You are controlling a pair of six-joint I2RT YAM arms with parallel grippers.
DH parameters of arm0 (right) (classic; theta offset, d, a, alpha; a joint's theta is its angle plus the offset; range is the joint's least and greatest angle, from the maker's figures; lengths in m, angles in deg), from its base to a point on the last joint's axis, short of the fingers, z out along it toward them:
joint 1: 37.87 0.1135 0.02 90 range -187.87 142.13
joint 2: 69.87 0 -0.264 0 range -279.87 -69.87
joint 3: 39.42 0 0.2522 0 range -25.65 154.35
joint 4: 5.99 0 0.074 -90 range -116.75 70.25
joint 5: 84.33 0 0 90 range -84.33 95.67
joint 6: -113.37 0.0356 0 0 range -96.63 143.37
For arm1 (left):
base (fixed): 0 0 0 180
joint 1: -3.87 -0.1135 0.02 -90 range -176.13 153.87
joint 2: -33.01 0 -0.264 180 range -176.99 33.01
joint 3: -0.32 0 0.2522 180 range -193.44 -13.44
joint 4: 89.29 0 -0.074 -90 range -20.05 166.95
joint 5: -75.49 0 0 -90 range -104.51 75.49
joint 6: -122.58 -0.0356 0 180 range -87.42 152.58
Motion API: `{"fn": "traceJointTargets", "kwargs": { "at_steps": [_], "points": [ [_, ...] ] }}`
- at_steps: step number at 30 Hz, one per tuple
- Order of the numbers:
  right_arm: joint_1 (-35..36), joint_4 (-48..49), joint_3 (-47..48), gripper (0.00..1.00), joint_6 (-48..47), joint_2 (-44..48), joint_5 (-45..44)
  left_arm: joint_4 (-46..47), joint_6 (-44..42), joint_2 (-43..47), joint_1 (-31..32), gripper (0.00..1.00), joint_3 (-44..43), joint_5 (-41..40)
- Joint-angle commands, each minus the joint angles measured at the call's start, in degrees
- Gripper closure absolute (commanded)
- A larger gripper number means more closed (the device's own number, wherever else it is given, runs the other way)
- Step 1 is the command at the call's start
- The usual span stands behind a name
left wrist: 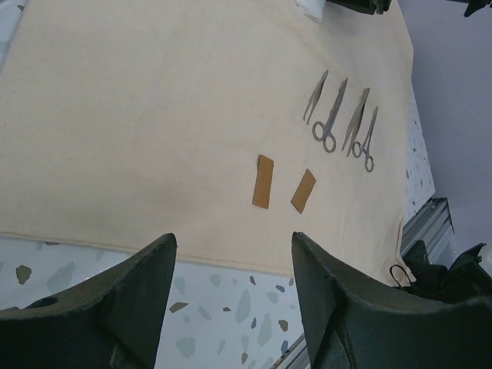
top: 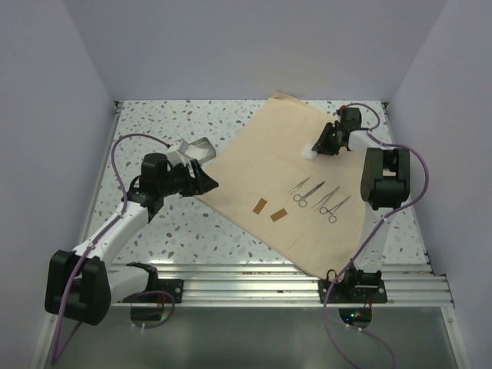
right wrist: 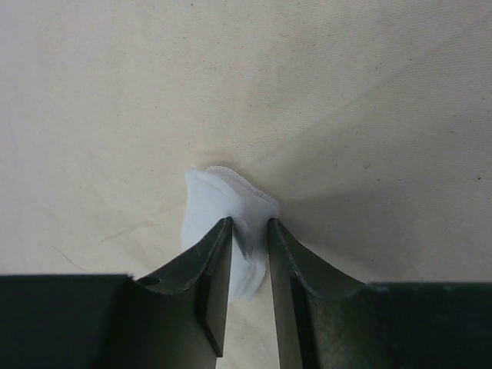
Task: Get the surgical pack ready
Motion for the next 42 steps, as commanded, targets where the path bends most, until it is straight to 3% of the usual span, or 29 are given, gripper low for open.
{"fn": "traceJointTargets", "kwargs": {
  "at_steps": [1,9,16,19,23,28,33,34,37,42],
  "points": [
    [0.3,0.7,-0.5,0.72,0.1,0.9,-1.2,1.4,-1.8,-0.7,0.3,0.34,-2.5,1.0],
    [1.0,4.6,-4.7,1.0,0.3,7.9,-0.4,1.6,-1.0,-3.1,0.3,0.34,-3.2,5.4],
    [5.8,4.6,-12.2,1.0,-0.2,21.4,1.8,4.1,0.4,1.1,0.3,0.3,-2.1,10.5],
    [9.1,3.3,-15.9,1.0,-1.3,27.5,3.0,7.2,3.0,5.3,0.4,0.22,-0.6,13.7],
    [12.0,2.9,-21.5,1.0,-1.1,39.2,10.3,12.1,5.8,11.5,0.7,0.13,1.7,17.7],
    [18.2,0.4,-26.6,1.0,-2.0,49.1,18.8,16.3,7.3,19.9,1.0,0.09,4.4,20.5],
    [24.1,3.9,-31.1,1.0,3.6,57.9,29.8,26.3,11.6,23.9,1.8,0.07,9.2,25.1],
    [24.9,3.4,-31.1,1.0,3.8,58.6,30.5,31.7,12.8,24.4,2.1,0.07,10.2,26.7],
    [27.4,3.7,-31.6,1.0,6.6,60.3,32.6,36.8,15.9,24.8,4.8,0.07,12.2,25.6],
    [30.5,8.4,-33.9,1.0,12.8,62.9,36.1,34.4,12.0,23.1,12.9,0.06,10.6,20.0]
  ]
}}
